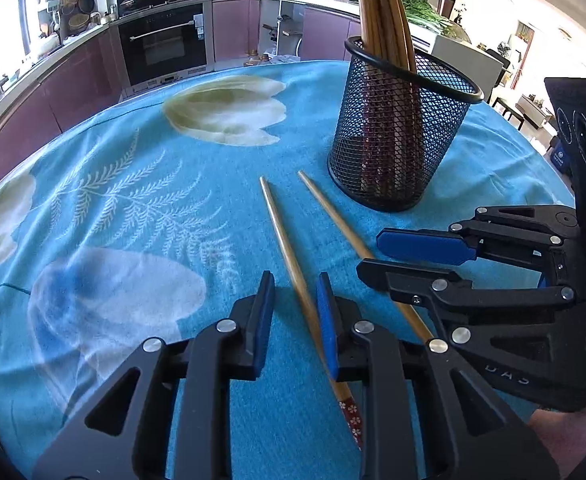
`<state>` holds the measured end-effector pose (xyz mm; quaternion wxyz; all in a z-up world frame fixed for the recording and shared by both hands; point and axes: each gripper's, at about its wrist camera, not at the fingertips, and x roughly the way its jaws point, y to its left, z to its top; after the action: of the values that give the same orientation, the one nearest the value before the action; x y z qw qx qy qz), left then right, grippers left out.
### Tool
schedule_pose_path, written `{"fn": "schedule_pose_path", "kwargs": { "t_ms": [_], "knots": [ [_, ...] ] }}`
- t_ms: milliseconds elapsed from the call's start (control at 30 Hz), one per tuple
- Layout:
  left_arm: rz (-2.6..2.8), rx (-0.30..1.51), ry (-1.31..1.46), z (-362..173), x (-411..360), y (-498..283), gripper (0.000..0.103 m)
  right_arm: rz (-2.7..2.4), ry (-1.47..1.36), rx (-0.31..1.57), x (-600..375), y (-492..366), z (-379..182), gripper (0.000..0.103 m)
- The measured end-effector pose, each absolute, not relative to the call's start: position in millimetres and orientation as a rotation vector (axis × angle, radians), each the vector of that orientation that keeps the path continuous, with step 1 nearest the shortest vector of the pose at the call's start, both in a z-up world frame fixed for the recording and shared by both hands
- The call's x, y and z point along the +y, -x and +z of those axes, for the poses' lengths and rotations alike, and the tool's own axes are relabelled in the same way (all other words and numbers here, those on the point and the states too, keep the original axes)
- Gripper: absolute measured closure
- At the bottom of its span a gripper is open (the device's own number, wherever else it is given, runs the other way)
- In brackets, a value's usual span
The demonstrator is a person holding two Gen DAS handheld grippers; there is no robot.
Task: Organize utensils
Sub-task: 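Close the left tool on a chopstick while the right tool grasps the other, then lift both held chopsticks upright and carry them over the mesh cup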
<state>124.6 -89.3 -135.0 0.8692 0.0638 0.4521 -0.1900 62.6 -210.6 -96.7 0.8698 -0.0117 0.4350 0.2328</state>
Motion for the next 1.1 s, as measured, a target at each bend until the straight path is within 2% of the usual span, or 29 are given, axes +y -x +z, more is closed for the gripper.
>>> {"fn": "schedule_pose_path", "kwargs": {
  "t_ms": [233, 333, 1100],
  "knots": [
    [-0.387, 0.941, -0.102, -136.3, -88.0, -124.0, 0.093, 0.500, -0.029, 0.920, -214.4, -62.4, -98.2, 0.097],
    [-0.378, 0.939, -0.080, -136.3, -85.3, -122.5, 0.095, 0.502, -0.068, 0.921, -220.8, -61.8, -97.3, 0.097],
    [-0.404, 0.845, -0.006, -90.8, -70.4, -95.6, 0.095, 0.589, -0.157, 0.763, -244.6, -31.5, -45.6, 0.097]
  ]
}}
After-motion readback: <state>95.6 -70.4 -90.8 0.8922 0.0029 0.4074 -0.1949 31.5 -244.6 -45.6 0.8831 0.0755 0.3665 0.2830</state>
